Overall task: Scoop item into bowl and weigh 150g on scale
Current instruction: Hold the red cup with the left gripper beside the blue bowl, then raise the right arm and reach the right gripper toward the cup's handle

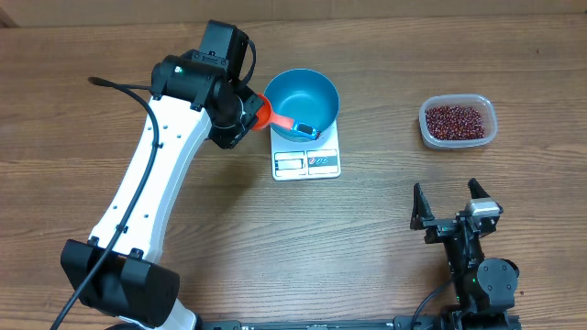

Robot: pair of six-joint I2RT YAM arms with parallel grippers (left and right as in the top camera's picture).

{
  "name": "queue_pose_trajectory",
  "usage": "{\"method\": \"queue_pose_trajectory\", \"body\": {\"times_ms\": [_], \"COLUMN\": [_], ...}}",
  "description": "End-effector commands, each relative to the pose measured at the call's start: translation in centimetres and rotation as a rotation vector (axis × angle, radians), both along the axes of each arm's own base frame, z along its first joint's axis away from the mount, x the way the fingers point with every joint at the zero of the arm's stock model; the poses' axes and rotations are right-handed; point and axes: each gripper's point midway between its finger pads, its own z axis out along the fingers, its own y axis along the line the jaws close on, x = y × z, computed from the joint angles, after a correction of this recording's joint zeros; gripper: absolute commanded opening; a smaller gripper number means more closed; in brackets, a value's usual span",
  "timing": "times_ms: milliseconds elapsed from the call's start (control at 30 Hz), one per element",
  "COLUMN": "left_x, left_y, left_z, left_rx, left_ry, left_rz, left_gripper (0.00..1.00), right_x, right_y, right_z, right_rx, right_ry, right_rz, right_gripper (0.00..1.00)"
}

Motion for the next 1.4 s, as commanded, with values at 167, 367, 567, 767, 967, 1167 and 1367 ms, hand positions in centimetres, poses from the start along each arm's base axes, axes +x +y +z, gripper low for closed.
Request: {"method": "queue_pose_trajectory", "body": {"times_ms": [167,367,567,767,967,1167,1367], "left_x": [0.0,-0.2,-0.1,-0.1,0.0,-0.1,-0.1], "left_y": [0.7,0.3,0.3,0.3,0.2,0.3,0.2], "left_z": [1.7,1.7,1.8,1.8,1.8,1.8,1.8], "left_rx": [0.031,0.008,-0.013,-0.021,-0.031,-0.041,-0.047], "left_ry": [-0.049,-0.040,-0.036,-0.033,-0.028,-0.022,-0.020], "left_rz": [0.019,0.011,0.069,0.092,0.123,0.156,0.173], "left_gripper": [0.04,0.04,0.04,0.04,0.04,0.04,0.04], "right_x": [0.0,-0.3,-1.6,-3.4,-3.5,-0.9,1.2], "right_y": [0.3,1.8,2.3,2.1,2.2,4.6,9.3], "right_z": [0.0,0.2,6.6,8.9,8.7,9.7,10.6], "right_rx": [0.000,0.003,0.295,0.392,0.422,0.586,0.750], "right_ry": [-0.011,-0.020,-0.103,0.023,0.259,0.443,0.566], "right_rz": [0.012,0.104,0.153,0.130,0.082,0.156,0.414], "right_gripper": [1.00,1.00,1.00,1.00,1.00,1.00,1.00]}}
